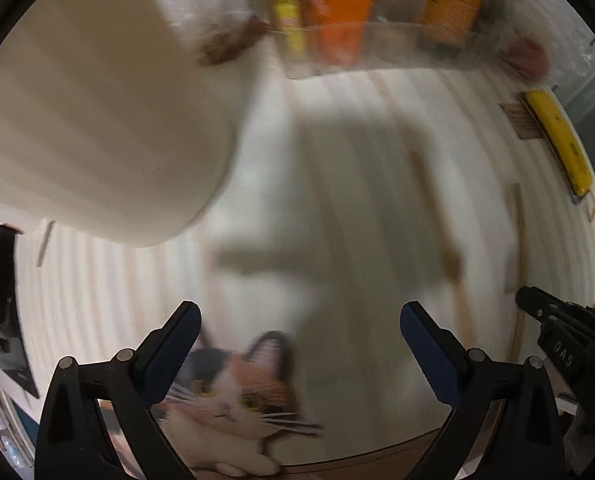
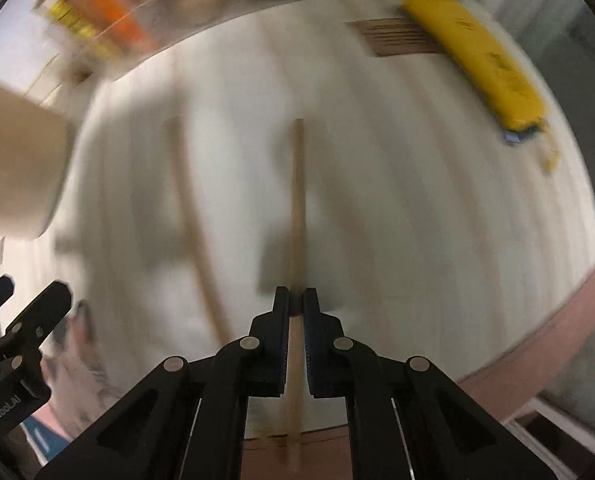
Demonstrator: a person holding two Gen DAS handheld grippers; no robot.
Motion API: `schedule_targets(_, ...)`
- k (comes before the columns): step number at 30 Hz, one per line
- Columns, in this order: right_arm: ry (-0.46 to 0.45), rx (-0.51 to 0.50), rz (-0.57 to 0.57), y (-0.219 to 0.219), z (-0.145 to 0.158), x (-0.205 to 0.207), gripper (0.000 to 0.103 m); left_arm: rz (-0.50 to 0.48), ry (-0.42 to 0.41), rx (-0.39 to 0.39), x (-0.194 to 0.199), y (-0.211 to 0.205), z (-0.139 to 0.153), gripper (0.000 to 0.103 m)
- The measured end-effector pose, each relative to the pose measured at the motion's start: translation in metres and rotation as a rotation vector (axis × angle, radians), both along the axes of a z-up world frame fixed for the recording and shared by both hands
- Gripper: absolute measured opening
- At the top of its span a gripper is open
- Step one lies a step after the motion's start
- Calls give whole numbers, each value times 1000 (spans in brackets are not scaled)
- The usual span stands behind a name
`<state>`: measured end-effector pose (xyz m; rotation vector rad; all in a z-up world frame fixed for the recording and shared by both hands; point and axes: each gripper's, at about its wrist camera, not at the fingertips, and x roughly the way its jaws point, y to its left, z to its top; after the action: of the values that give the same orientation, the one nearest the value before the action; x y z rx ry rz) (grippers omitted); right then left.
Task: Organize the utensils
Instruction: 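Move both open tools down to the remaining light chopsticks on the mat, then grasp a light wooden chopstick with the right tool while the left tool grasps another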
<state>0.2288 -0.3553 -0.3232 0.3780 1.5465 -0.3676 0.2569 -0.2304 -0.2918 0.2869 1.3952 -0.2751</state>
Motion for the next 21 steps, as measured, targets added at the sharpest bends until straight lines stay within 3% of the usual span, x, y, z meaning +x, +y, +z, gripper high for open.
schedule_targets(2,11,-9,-44,-20,1,-10,7,-3,43,-49,-1,-15,-5,101)
schedule_targets(3,24,-15,-69,-34,1,-17,7,-3,64,-72,-2,-24,-8,93)
schedule_targets(4,33,-22,-83,-43,1,-21,7,-4,78,-83,-2,-31,-11,78)
schedule_targets(6,48,-25,-103,-60,1,-32,7,-6,117,-96,-2,-49,-20,69)
schedule_targets(9,63,-22,-115,-76,1,-41,7,-20,126,-74,-2,-74,-34,46)
schedule_targets(12,66,-9,-126,-84,-1,-45,7,-53,62,-29,-5,-89,-33,33)
schedule_targets(14,74,-11,-114,-89,-4,-46,7,-60,44,-36,-6,-92,-32,10)
schedule_targets(16,81,-26,-94,-89,-3,-45,7,-61,35,-30,-8,-90,-32,5)
schedule_targets(21,70,-22,-80,-71,-3,-39,7,-43,3,-14,-16,-62,-26,4)
